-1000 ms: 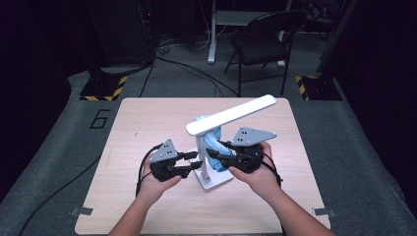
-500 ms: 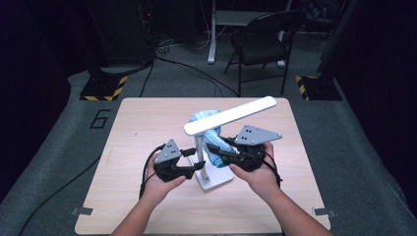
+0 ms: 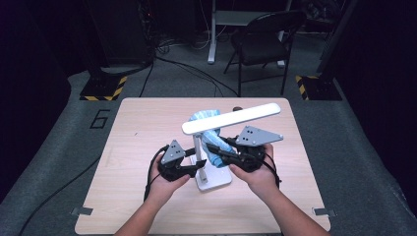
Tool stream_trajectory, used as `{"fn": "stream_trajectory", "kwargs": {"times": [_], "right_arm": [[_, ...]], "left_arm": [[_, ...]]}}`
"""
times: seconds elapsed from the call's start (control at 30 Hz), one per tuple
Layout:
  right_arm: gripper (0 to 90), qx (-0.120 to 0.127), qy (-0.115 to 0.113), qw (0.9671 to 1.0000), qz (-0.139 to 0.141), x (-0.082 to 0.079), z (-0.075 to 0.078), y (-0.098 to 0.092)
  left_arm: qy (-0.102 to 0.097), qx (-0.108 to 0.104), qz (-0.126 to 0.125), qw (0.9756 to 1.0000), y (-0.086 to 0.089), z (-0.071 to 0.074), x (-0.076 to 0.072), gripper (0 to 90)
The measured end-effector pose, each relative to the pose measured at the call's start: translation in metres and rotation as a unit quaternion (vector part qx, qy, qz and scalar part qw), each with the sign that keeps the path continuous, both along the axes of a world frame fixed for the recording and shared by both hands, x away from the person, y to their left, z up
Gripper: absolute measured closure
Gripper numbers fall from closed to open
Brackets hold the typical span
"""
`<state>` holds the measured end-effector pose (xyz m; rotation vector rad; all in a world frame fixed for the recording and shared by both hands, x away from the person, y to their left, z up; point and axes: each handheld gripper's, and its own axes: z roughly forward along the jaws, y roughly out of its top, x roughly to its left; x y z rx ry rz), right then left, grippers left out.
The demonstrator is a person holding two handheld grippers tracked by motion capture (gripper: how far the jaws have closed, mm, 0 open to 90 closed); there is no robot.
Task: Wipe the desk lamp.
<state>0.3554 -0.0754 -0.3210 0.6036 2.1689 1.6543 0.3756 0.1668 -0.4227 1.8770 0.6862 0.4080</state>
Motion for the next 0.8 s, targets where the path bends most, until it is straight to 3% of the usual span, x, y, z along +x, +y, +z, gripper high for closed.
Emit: {"fn": "stream_trajectory", "kwargs": {"times": [0.4, 0.5, 0.6, 0.7, 0.8], "right_arm": [[67.8, 0.003, -0.008, 0.9999, -0.014, -0.003, 0.003, -0.004], [67.8, 0.006, 0.003, 0.9998, -0.017, -0.004, 0.003, -0.004], [67.8, 0.005, -0.006, 0.9998, -0.016, -0.003, 0.003, -0.002], [67.8, 0.004, -0.004, 0.9999, -0.015, -0.003, 0.003, 0.0], [67.8, 0.007, 0.001, 0.9998, -0.016, -0.003, 0.003, 0.0]], "left_arm": [[-0.014, 0.007, 0.008, 0.9999, 0.006, 0.003, -0.006, 46.0], [-0.015, 0.002, 0.004, 0.9999, 0.006, 0.004, -0.004, 45.9], [-0.01, -0.019, -0.013, 0.9997, 0.002, 0.009, 0.0, 44.2], [-0.013, -0.025, -0.03, 0.9992, -0.003, 0.011, 0.006, 42.6], [-0.018, -0.016, -0.03, 0.9993, -0.004, 0.009, 0.01, 49.2]]}}
